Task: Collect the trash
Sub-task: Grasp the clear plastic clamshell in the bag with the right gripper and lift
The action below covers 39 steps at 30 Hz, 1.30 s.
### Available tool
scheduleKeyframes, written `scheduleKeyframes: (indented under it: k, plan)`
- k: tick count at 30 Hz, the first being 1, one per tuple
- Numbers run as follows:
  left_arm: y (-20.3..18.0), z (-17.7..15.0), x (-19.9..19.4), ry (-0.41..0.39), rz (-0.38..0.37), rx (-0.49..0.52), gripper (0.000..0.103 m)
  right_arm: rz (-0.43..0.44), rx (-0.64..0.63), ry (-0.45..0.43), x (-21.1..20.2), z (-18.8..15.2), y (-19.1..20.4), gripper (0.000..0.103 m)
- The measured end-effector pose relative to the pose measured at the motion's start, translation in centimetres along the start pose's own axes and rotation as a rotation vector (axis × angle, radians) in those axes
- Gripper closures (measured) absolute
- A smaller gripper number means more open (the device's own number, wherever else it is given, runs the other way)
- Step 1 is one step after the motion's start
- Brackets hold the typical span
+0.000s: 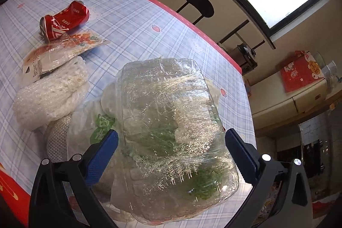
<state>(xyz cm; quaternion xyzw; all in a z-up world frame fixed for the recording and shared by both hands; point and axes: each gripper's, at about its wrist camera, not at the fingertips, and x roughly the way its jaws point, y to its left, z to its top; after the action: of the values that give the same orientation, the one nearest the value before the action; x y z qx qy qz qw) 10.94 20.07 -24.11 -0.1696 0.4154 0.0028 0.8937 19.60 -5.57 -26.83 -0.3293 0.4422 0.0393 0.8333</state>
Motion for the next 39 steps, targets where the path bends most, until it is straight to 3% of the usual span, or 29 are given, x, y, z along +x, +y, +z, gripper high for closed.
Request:
scheduleKeyframes:
  k: [15, 28, 35, 39]
  plan:
    - [-0.5, -1.0, 0.0, 0.023, -0.002, -0.001, 0.006, -0.141, -0.157, 0.035, 1.4, 0.1, 3.2, 0.004]
    - [-2.6, -1.9, 2.5, 0.086, -0.053, 0.040, 0.008, 0.132, 0.153, -0.011, -2.0, -1.1, -3.5, 0.008]
    - [-4.3, -2.5, 3.6, 0.116, -0.099, 0.075, 0.015, 0.171, 0.206, -0.053, -3.0, -2.7, -5.7, 0.005]
    - [-4.7, -2.7, 3.8, 0.122, -0.110, 0.086, 0.021, 0.249, 0.298, -0.082, -2.7, -2.8, -8.5, 0.005]
